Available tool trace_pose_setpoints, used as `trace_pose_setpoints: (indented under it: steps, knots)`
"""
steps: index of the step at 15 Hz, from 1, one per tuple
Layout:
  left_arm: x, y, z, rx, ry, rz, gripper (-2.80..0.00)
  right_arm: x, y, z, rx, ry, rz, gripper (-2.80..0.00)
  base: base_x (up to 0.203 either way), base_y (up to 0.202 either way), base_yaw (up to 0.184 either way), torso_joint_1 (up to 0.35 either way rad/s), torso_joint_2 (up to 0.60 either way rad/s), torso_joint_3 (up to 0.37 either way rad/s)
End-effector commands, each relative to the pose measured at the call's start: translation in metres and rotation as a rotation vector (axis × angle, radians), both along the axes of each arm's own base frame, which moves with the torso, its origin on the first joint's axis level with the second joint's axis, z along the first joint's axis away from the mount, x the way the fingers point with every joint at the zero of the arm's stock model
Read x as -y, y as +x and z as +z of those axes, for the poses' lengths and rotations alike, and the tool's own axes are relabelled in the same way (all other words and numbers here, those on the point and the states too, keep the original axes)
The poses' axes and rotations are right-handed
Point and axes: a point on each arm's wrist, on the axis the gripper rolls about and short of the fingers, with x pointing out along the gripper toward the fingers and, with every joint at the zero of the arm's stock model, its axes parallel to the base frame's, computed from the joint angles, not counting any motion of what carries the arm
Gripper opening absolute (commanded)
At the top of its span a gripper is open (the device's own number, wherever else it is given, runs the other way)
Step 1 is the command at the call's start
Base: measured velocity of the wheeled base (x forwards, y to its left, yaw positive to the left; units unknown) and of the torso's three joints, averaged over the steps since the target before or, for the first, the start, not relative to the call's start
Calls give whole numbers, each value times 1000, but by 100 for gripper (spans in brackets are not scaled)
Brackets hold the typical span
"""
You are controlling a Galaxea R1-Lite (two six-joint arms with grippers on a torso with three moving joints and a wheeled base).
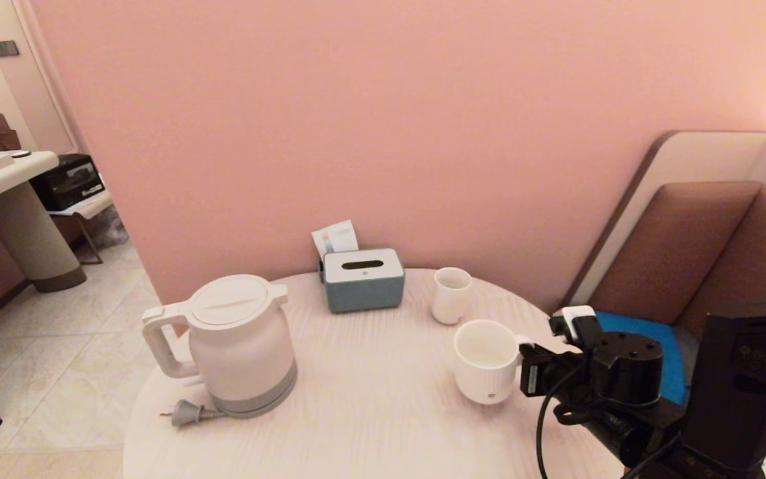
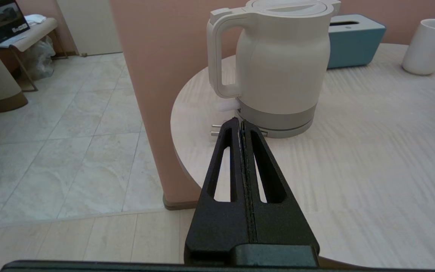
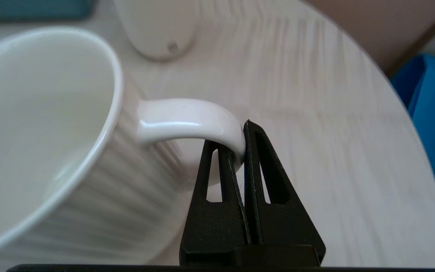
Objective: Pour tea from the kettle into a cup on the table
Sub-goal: Put the cup down on the table
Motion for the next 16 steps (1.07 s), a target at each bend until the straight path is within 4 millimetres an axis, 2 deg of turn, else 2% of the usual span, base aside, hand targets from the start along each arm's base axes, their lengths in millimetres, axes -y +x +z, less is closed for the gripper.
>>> trace_pose_setpoints:
  steps: [1, 16]
  knots:
    - [0, 0, 0, -1, 0, 1, -280, 0, -1, -17, -47, -16, 0, -280, 0, 0, 0, 0, 0, 0]
    - [0, 0, 0, -1, 0, 0, -280, -1, -3, -16, -45, -12, 4, -280, 0, 0, 0, 0, 0, 0]
